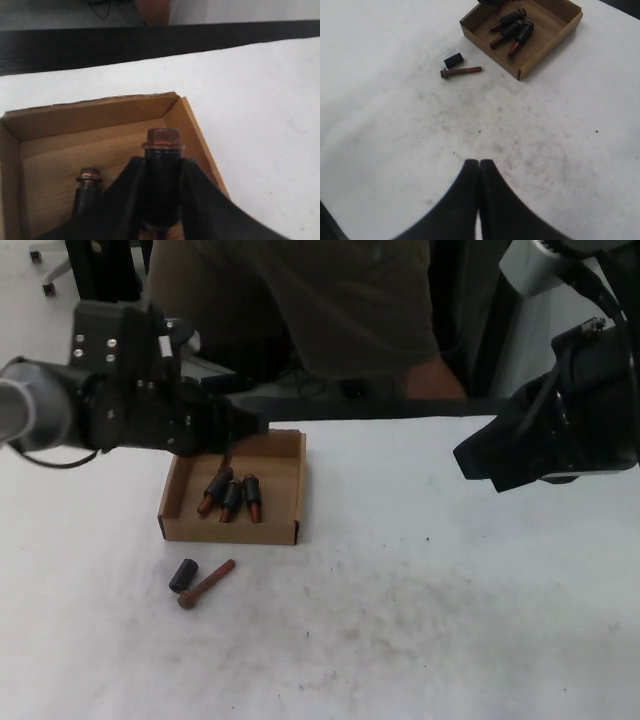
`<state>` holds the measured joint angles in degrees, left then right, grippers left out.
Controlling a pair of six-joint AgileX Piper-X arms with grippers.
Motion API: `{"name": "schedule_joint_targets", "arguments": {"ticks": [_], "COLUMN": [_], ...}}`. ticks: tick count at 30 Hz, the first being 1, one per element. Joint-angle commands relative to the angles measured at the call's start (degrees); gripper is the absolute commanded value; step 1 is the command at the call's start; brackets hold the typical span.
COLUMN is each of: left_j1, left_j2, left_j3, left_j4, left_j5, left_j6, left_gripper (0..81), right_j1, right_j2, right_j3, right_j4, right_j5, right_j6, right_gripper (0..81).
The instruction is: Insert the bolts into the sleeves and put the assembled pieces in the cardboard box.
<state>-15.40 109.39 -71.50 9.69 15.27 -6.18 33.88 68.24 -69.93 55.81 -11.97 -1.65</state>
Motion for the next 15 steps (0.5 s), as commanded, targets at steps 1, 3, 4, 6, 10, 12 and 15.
{"name": "schedule_joint_targets", "arguments": {"ticks": [1,3,4,6,10,12,15], "left_j1": [0.1,0.1,0.1,0.1,0.1,0.1,0.1], "left_j2": [1.5,3.3,4.2,5.6,6.2,6.2,6.2], "left_j3": [-3.2,-5.3,-6.2,-7.3,-7.7,-7.7,-7.7], "left_j4": [4.3,8.1,9.4,11.0,12.1,12.3,12.5], "left_j5": [-2.5,-3.5,-3.3,-3.2,-3.5,-3.9,-5.0], "left_j6": [0.7,0.7,0.7,0.7,0.6,0.6,0.3], "left_gripper": [0.8,0.8,0.4,3.5,23.6,33.7,38.7], "right_j1": [-0.2,-0.2,-0.2,-0.2,-0.2,-0.2,-0.2], "right_j2": [-0.7,-0.7,-0.7,-0.7,-0.7,-0.7,-0.7], "right_j3": [-0.2,-0.2,-0.2,-0.2,-0.2,-0.2,-0.2], "right_j4": [0.1,0.1,0.1,0.1,0.1,0.1,0.1], "right_j5": [-0.3,-0.3,-0.3,-0.3,-0.3,-0.3,-0.3], "right_j6": [-0.5,-0.5,-0.5,-0.5,-0.5,-0.5,-0.5], "right_gripper": [0.2,0.2,0.2,0.2,0.2,0.2,0.2]}}
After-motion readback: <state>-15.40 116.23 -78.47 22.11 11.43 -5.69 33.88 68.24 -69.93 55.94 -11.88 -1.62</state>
